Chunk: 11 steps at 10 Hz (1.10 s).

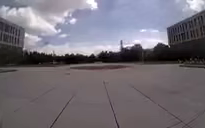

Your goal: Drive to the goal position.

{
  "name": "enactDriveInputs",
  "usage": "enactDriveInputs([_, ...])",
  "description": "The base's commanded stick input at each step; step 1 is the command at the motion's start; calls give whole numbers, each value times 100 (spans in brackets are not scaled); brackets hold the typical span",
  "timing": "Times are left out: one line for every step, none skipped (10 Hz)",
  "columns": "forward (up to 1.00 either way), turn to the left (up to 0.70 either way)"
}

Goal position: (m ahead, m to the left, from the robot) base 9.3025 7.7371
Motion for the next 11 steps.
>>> enactDriveInputs([70, 3])
enactDriveInputs([70, 3])
enactDriveInputs([70, 1])
enactDriveInputs([70, 0])
enactDriveInputs([70, 0])
enactDriveInputs([70, 0])
enactDriveInputs([70, 0])
enactDriveInputs([70, 0])
enactDriveInputs([70, 0])
enactDriveInputs([70, 0])
enactDriveInputs([70, 0])
